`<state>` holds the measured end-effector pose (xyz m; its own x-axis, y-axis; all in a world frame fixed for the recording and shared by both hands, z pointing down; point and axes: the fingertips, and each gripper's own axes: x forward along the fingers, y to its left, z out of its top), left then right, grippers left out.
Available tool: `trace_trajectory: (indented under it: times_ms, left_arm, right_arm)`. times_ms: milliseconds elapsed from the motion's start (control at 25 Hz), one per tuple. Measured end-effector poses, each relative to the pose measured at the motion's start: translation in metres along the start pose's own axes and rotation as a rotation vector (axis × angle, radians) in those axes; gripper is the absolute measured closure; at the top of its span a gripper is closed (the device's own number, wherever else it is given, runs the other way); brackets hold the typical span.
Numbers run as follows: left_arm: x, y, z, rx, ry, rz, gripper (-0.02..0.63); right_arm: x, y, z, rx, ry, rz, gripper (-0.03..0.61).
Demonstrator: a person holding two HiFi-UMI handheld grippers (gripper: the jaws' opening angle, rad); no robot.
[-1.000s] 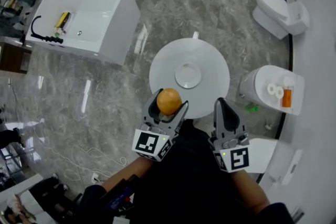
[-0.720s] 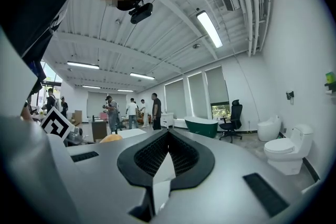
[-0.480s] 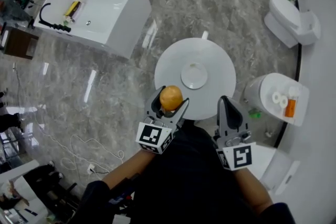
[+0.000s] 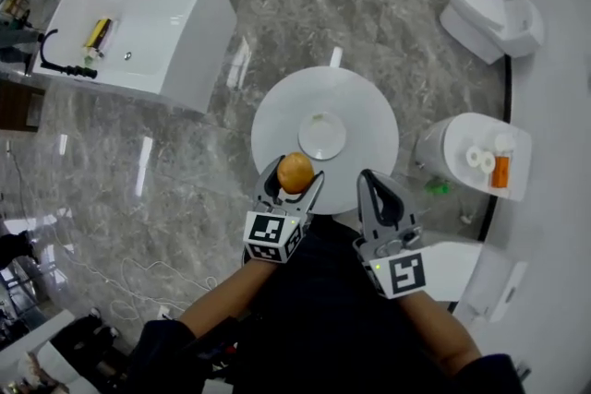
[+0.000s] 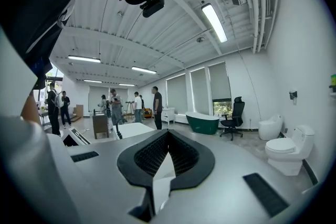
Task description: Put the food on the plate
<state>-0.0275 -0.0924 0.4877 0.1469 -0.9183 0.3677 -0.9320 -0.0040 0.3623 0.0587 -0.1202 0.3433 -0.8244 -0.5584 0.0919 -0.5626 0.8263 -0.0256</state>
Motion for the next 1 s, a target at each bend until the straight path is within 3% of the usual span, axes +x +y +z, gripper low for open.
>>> trace_trajectory:
  times_ms: [600, 880, 1000]
  left_arm:
    - [0.074, 0.009, -0.022, 0.023, 0.116, -0.052, 0.264]
    - [0.093, 0.014, -0.05, 0.033, 0.189, -0.075, 0.264]
    - [0.098, 0.011, -0.061, 0.116, 0.212, -0.113, 0.264]
  right_arm:
    - [0.017, -0.04, -0.026, 0.013, 0.059, -0.066, 0.572]
    - [0.022, -0.043, -0.037, 0.024, 0.094, -0.07, 0.572]
    - [0.021, -0.049, -0.036, 0.017, 0.088, -0.109, 0.572]
